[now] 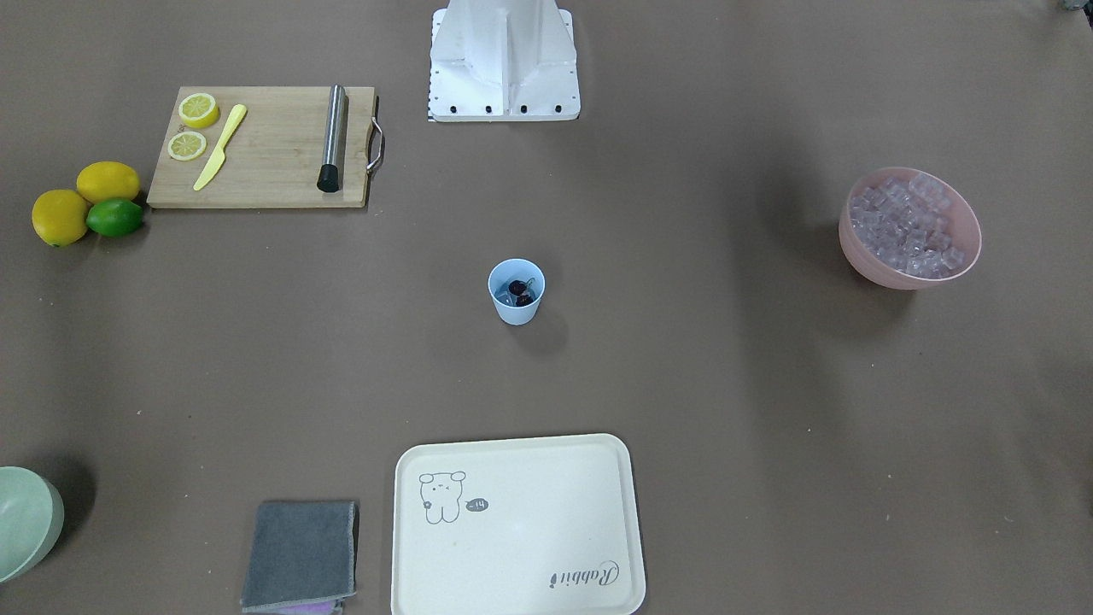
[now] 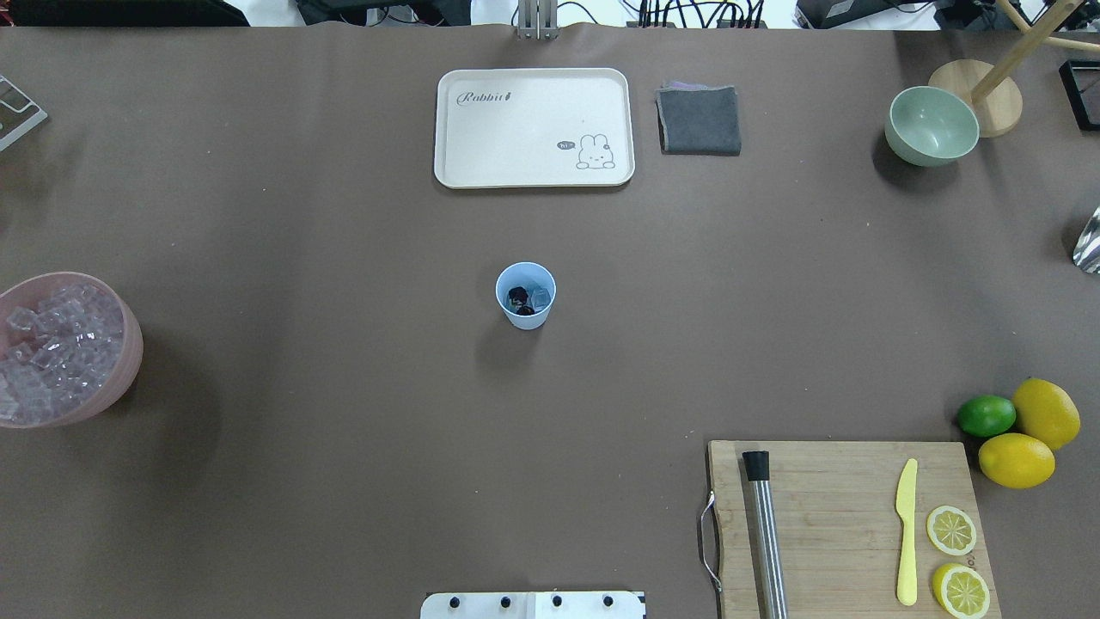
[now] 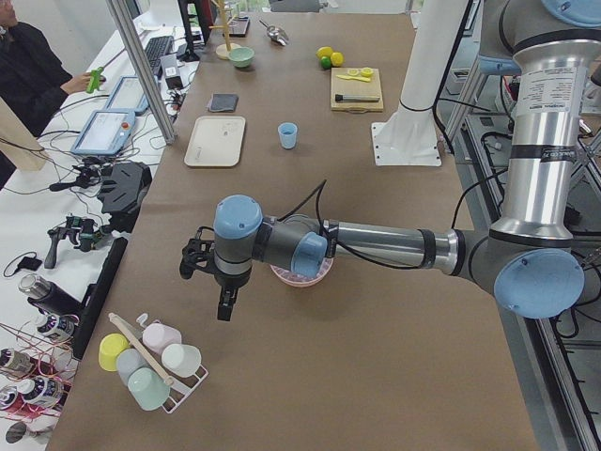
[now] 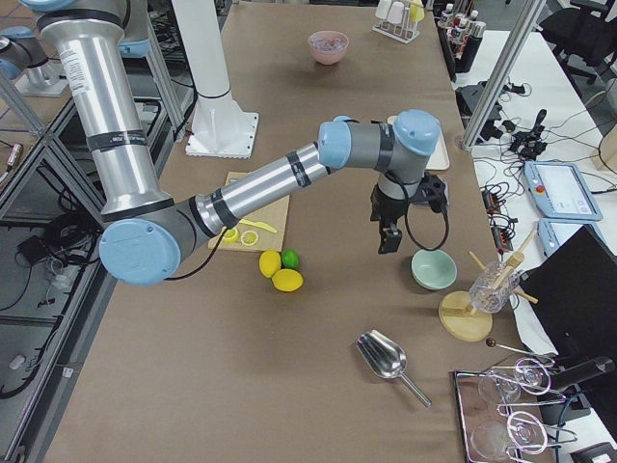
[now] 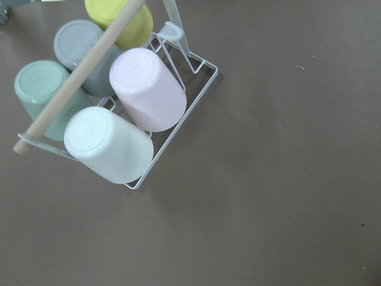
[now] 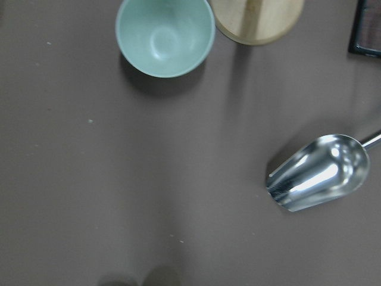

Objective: Put ice and cherries in cup

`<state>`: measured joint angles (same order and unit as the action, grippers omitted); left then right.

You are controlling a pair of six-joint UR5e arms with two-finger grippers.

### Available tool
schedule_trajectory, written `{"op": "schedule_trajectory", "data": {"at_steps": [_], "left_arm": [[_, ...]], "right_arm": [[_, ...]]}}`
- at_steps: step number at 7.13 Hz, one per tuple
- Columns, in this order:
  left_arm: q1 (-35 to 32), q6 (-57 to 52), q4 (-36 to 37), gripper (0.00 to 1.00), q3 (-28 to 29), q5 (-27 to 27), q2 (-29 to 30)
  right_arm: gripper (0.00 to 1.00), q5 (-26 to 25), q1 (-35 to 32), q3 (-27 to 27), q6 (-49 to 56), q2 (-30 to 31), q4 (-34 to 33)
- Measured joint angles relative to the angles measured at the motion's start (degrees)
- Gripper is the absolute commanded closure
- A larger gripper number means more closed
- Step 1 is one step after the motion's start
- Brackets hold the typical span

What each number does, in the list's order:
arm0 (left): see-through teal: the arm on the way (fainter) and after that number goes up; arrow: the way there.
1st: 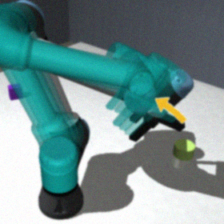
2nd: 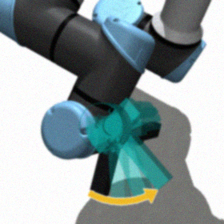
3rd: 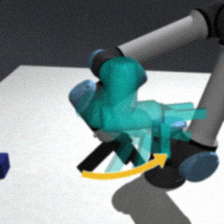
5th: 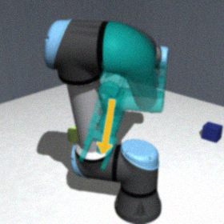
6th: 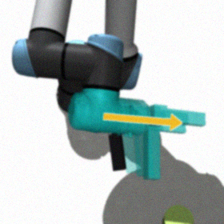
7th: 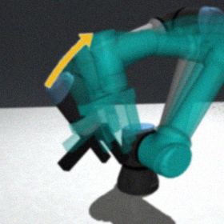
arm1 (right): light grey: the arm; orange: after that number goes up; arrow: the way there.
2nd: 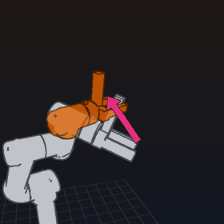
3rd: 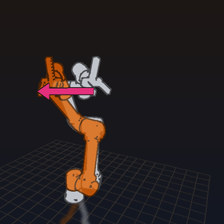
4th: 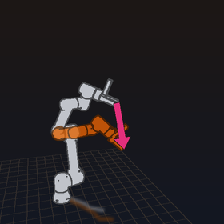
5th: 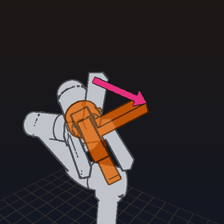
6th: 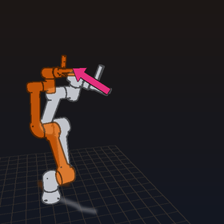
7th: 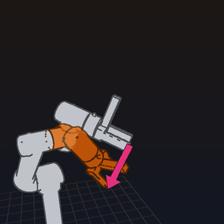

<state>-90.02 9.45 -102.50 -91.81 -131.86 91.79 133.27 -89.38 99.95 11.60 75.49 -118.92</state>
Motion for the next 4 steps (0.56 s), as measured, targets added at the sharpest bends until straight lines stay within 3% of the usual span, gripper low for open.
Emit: {"op": "schedule_trajectory", "data": {"at_steps": [2, 4], "left_arm": [[-0.4, 0.0, 0.4, 0.02, 0.6, -0.6, -0.2], [-0.4, -0.1, 0.2, 0.02, 1.6, -0.3, -0.2]], "right_arm": [[0.00, -0.1, -3.2, -7.7, 6.3, 4.7, 6.4], [0.00, -0.2, -3.6, -12.8, 4.4, 7.9, 14.2]]}}
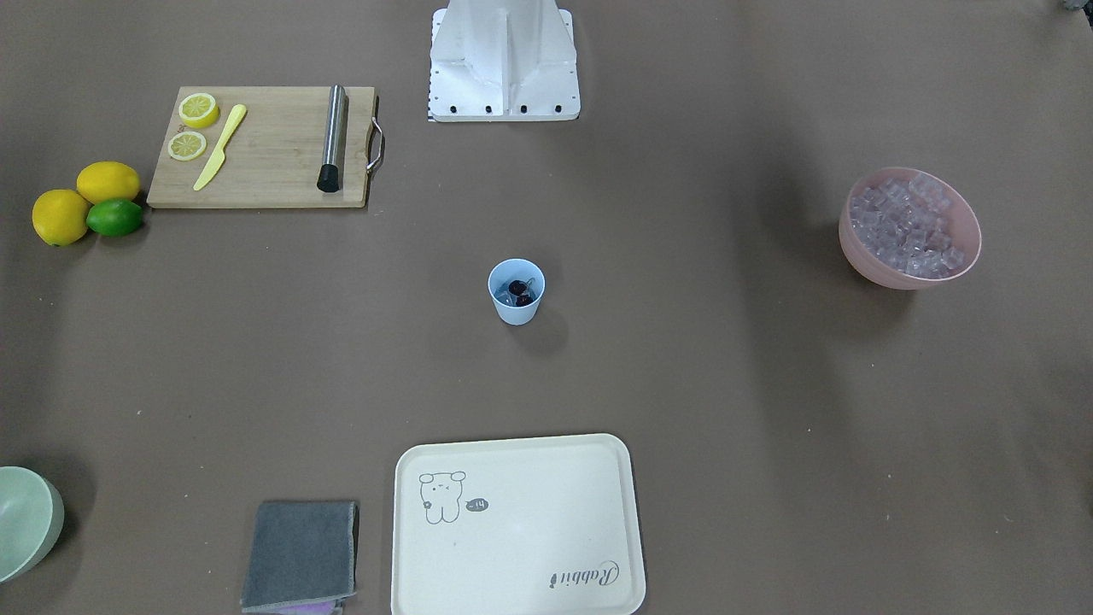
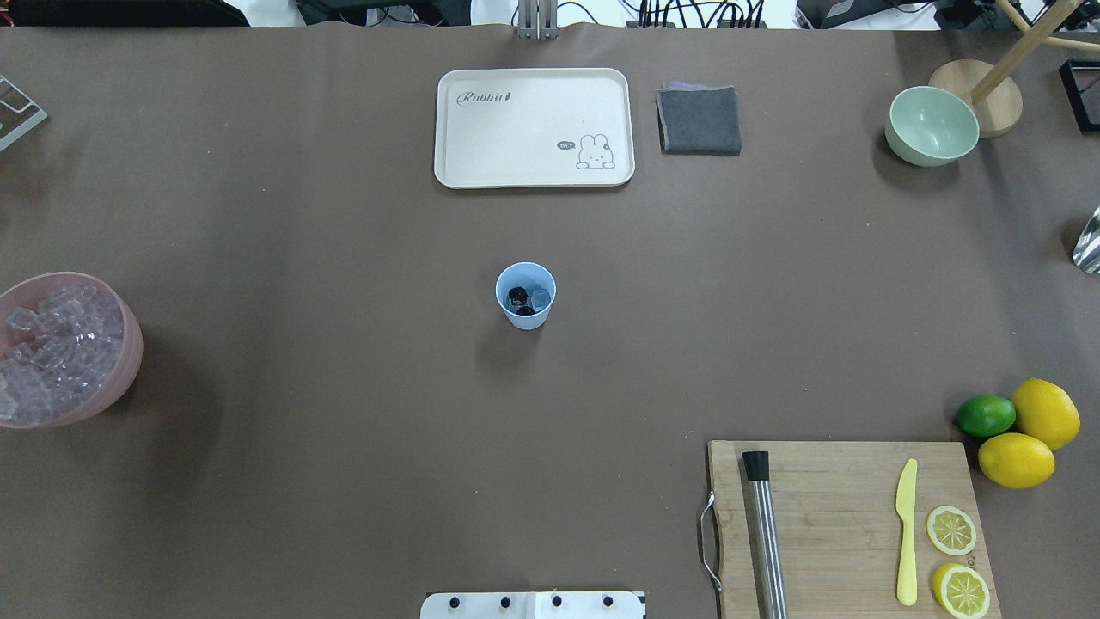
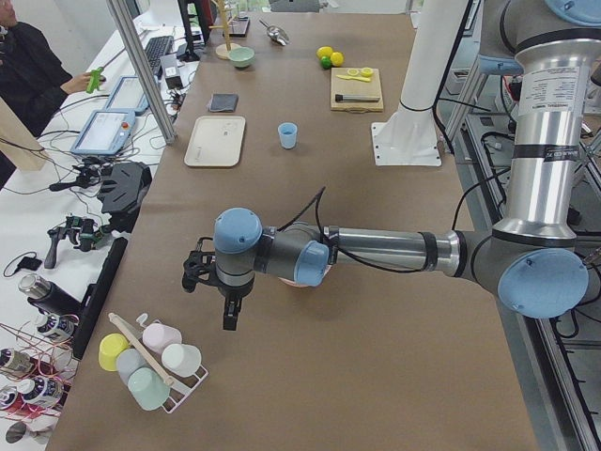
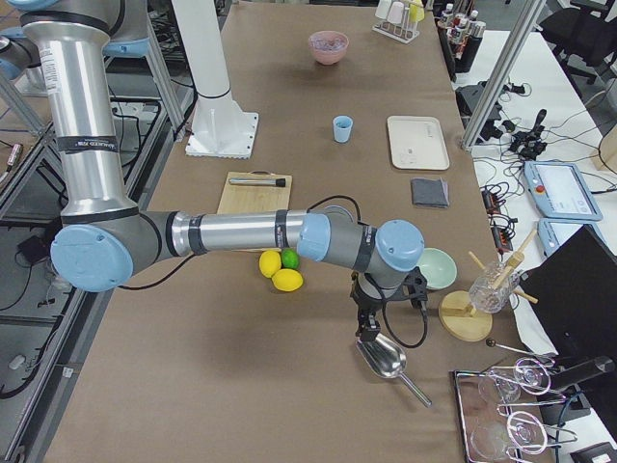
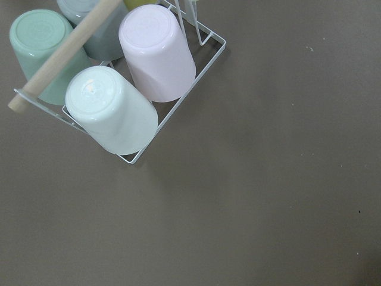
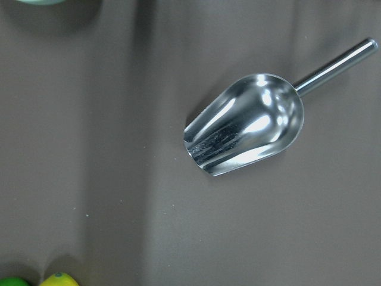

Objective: Put ice and cherries in cup

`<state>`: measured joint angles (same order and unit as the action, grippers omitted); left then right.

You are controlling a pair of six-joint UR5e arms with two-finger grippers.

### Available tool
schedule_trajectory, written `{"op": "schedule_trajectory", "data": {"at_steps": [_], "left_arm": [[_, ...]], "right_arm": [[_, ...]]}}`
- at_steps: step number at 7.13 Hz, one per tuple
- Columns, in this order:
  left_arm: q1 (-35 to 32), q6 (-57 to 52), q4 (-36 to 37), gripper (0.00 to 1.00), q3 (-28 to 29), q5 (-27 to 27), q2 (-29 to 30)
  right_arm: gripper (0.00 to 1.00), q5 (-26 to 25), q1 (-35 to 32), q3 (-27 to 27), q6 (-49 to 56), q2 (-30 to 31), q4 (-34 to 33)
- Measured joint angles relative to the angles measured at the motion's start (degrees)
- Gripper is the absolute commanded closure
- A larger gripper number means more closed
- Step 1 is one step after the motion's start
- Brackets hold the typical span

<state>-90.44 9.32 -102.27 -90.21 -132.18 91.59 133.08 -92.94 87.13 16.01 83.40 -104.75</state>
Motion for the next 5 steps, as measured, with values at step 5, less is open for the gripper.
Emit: {"op": "schedule_trajectory", "data": {"at_steps": [5], "left_arm": [[0.1, -0.1, 0.0, 0.02, 0.8, 0.0, 0.0]], "right_arm": [[0.00, -0.1, 0.0, -6.3, -3.9, 0.9, 9.1]]}}
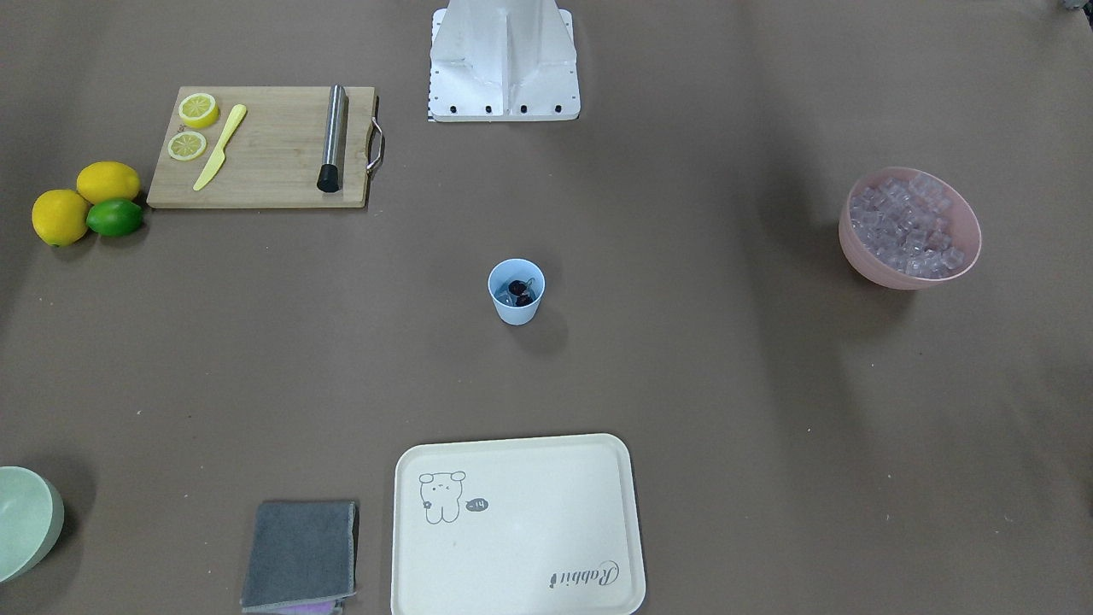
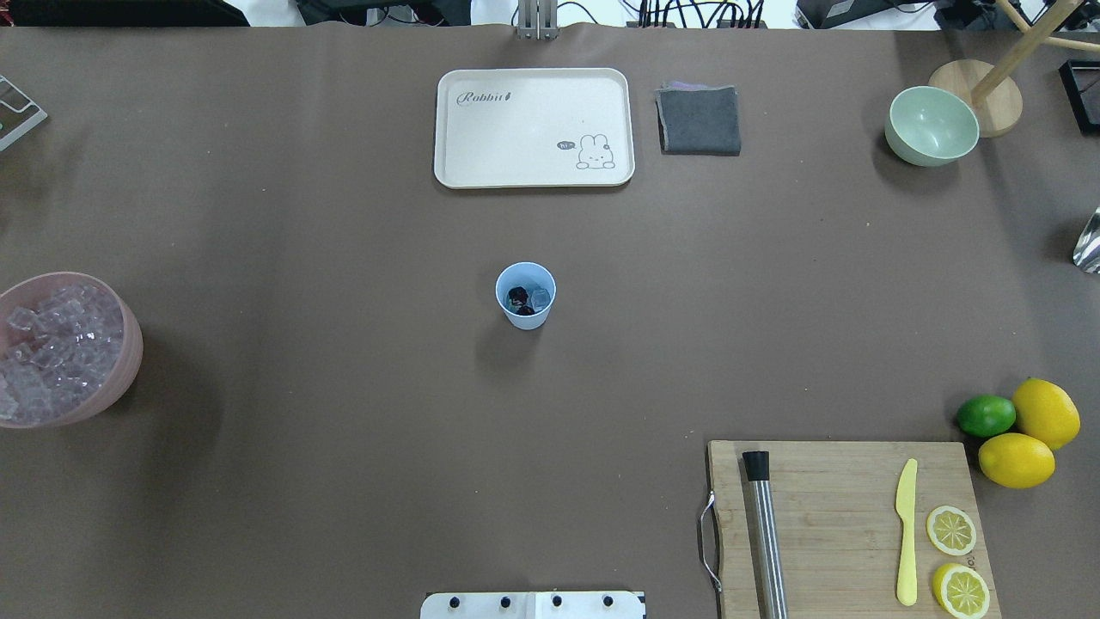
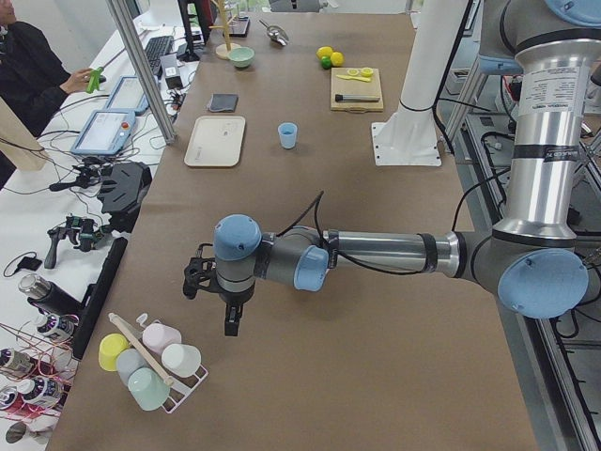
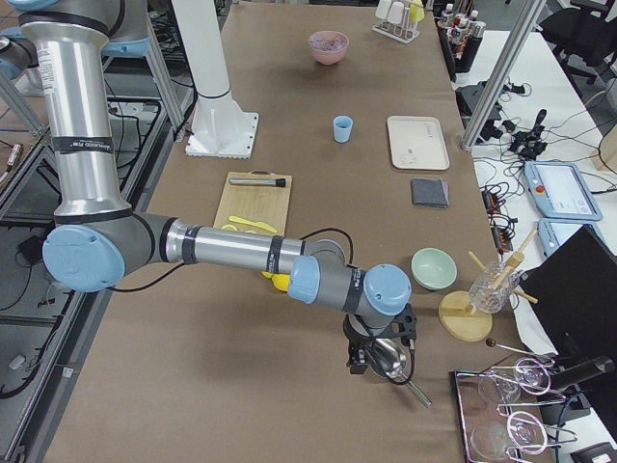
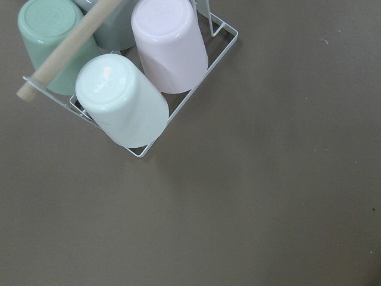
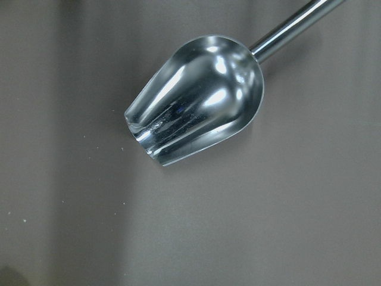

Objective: Put ice and cherries in cup

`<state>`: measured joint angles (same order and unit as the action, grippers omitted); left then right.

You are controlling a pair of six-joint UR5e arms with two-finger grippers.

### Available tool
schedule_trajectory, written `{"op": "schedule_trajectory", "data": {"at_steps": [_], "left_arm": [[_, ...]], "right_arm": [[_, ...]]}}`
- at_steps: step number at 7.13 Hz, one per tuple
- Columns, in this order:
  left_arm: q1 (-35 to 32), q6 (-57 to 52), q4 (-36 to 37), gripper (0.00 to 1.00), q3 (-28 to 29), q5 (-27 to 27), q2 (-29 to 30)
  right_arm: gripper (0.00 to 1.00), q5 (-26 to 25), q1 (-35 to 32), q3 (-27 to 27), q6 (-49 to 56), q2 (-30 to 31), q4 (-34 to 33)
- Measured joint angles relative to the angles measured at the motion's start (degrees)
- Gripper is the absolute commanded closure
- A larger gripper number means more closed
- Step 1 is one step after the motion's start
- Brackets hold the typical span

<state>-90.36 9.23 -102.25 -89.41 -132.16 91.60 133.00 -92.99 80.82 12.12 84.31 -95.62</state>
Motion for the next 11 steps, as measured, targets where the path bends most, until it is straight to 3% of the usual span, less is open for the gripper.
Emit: {"op": "schedule_trajectory", "data": {"at_steps": [3, 11], "left_arm": [[0.0, 0.1, 0.0, 0.02, 0.0, 0.1, 0.1], [0.1, 0.3, 0.0, 0.02, 0.2, 0.2, 0.7]], "right_arm": [[0.00, 0.1, 0.9, 5.1, -6.8, -0.5, 0.2], [0.00, 0.2, 1.4, 5.8, -7.2, -0.1, 0.3]]}}
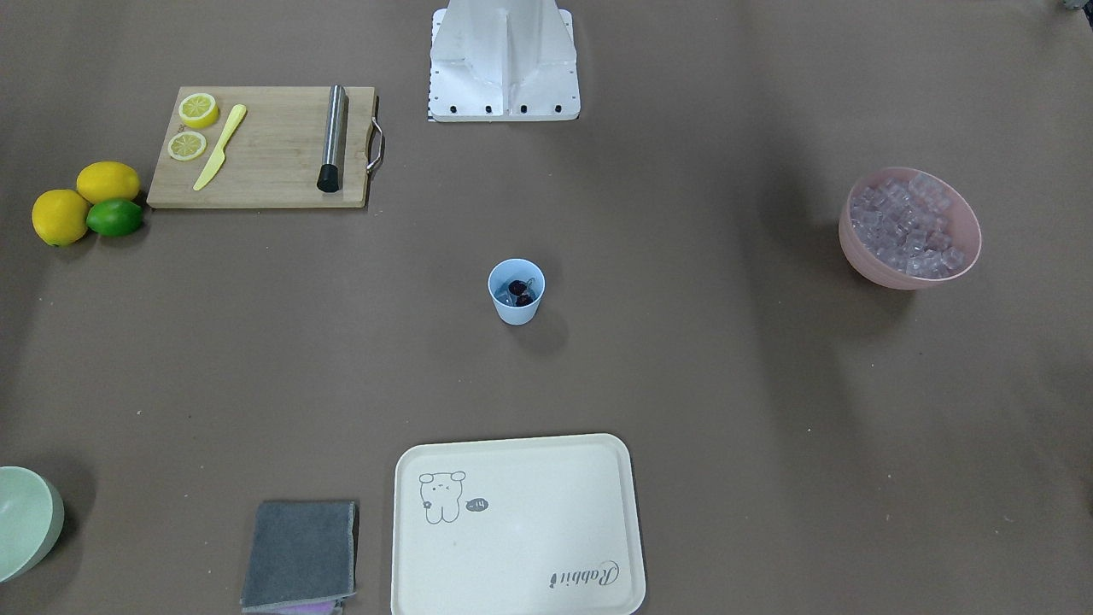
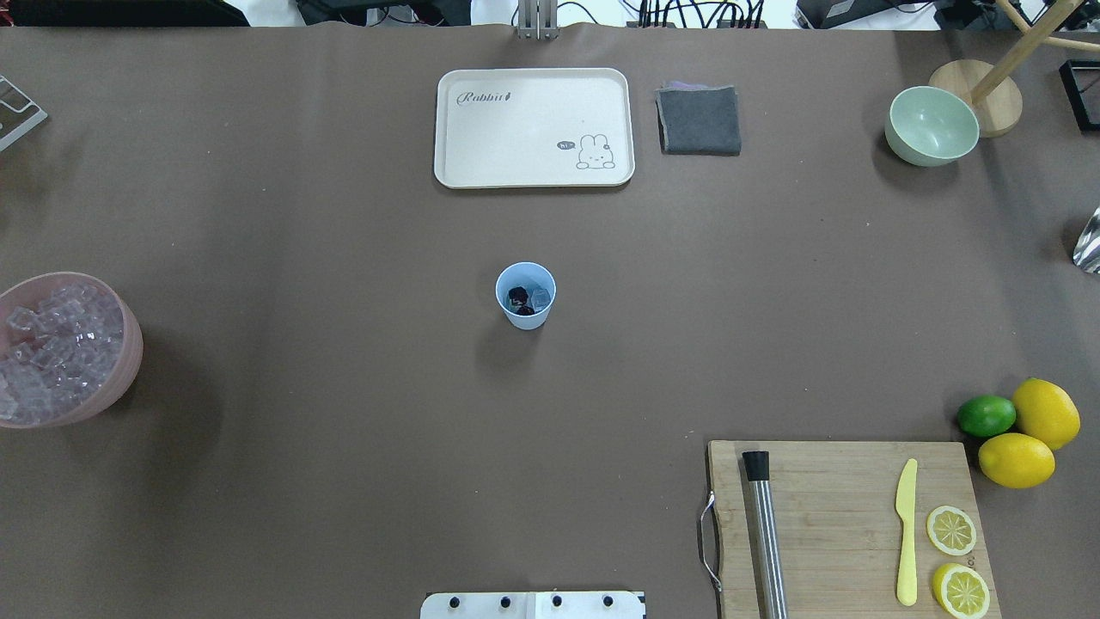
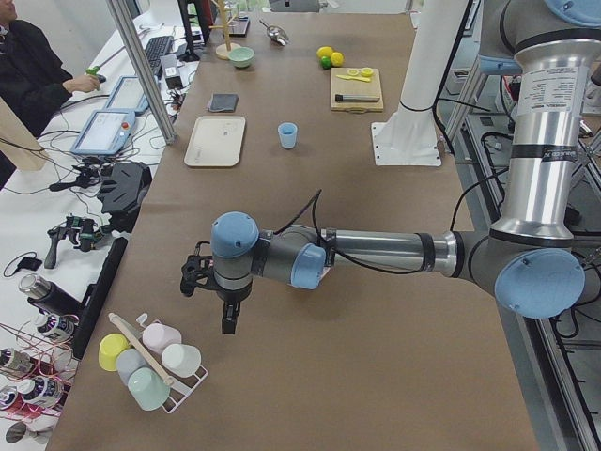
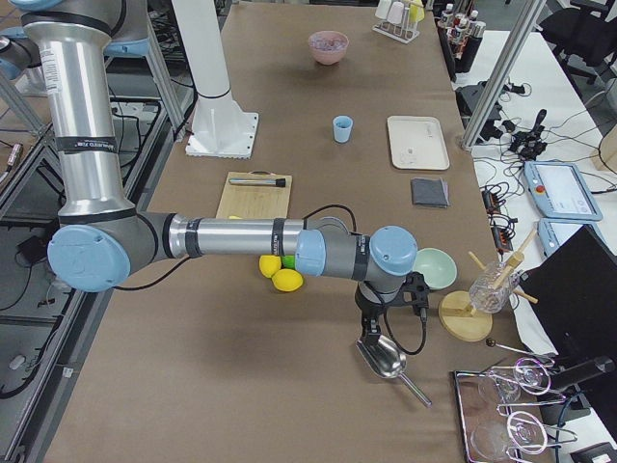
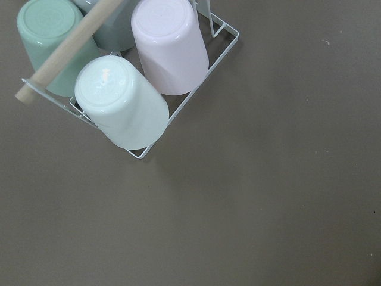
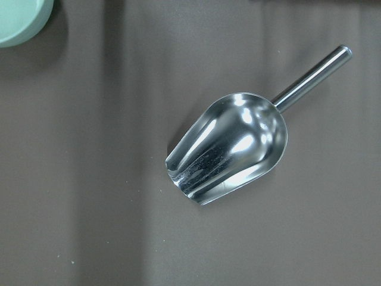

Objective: Put ice and cherries in cup

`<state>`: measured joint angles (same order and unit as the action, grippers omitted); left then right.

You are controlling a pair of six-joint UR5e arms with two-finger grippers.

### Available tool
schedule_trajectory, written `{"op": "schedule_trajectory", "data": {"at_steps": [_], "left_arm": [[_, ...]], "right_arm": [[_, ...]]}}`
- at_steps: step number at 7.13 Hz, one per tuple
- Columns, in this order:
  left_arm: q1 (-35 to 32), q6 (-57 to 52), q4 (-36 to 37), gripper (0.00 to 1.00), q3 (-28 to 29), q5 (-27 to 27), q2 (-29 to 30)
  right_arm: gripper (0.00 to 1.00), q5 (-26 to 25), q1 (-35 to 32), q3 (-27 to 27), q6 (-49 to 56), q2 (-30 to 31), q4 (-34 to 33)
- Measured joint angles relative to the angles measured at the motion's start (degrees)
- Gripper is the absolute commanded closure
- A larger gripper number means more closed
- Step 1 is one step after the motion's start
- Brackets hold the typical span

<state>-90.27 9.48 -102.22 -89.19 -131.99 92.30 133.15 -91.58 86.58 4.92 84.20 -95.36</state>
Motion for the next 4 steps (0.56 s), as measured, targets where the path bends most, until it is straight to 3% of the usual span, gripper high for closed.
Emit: {"op": "schedule_trajectory", "data": {"at_steps": [4], "left_arm": [[0.0, 0.0, -0.1, 0.02, 0.4, 0.3, 0.2]], "right_arm": [[0.00, 0.2, 0.0, -0.1, 0.0, 0.1, -0.1]]}}
